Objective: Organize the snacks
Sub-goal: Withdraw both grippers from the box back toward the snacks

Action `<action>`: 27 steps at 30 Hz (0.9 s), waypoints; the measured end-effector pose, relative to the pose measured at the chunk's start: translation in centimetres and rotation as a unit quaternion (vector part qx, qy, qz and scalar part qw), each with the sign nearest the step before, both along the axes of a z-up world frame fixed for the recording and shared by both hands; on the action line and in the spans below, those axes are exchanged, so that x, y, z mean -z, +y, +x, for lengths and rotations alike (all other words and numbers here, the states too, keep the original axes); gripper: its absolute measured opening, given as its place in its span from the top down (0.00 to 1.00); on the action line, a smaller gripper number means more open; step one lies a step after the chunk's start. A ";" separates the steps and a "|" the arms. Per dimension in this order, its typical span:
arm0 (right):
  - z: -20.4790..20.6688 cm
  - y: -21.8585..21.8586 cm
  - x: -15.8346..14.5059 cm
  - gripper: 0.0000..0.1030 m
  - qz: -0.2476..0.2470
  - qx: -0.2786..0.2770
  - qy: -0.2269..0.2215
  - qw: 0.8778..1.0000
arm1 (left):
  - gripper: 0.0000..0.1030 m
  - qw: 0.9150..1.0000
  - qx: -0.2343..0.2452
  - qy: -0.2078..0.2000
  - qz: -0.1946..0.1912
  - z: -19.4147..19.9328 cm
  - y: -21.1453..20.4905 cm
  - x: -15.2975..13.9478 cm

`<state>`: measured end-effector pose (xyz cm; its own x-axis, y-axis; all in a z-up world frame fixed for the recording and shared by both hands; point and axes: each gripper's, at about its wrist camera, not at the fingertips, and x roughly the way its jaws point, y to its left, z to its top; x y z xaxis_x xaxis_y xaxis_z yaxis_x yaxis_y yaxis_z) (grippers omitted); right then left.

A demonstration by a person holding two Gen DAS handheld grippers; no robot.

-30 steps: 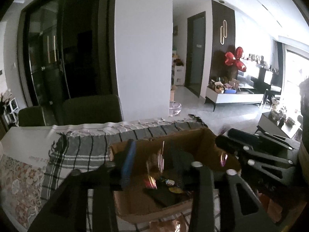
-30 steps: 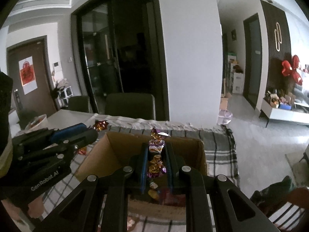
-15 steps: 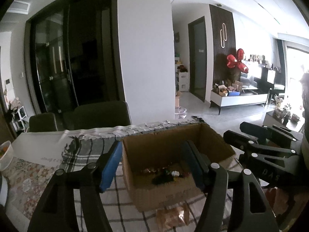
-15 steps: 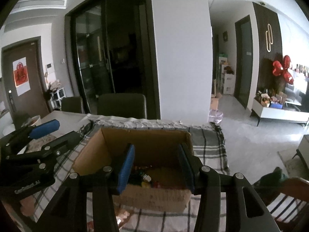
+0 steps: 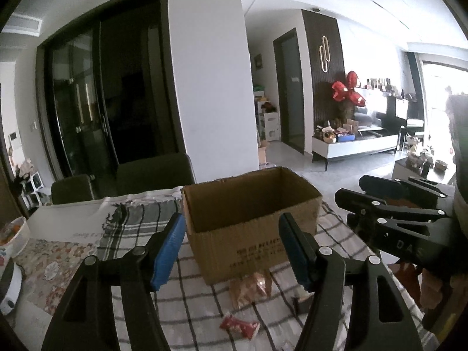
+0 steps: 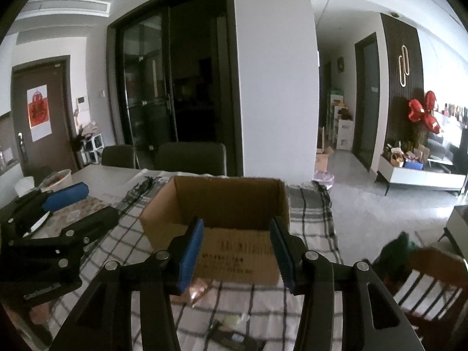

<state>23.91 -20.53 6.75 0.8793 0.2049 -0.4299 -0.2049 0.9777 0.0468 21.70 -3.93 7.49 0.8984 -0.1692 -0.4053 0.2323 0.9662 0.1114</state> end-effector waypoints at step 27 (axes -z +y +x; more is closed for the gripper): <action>-3.7 1.8 9.1 0.53 -0.062 -0.044 0.077 0.994 | 0.37 0.992 -0.069 0.107 -0.011 -3.9 1.6 10.2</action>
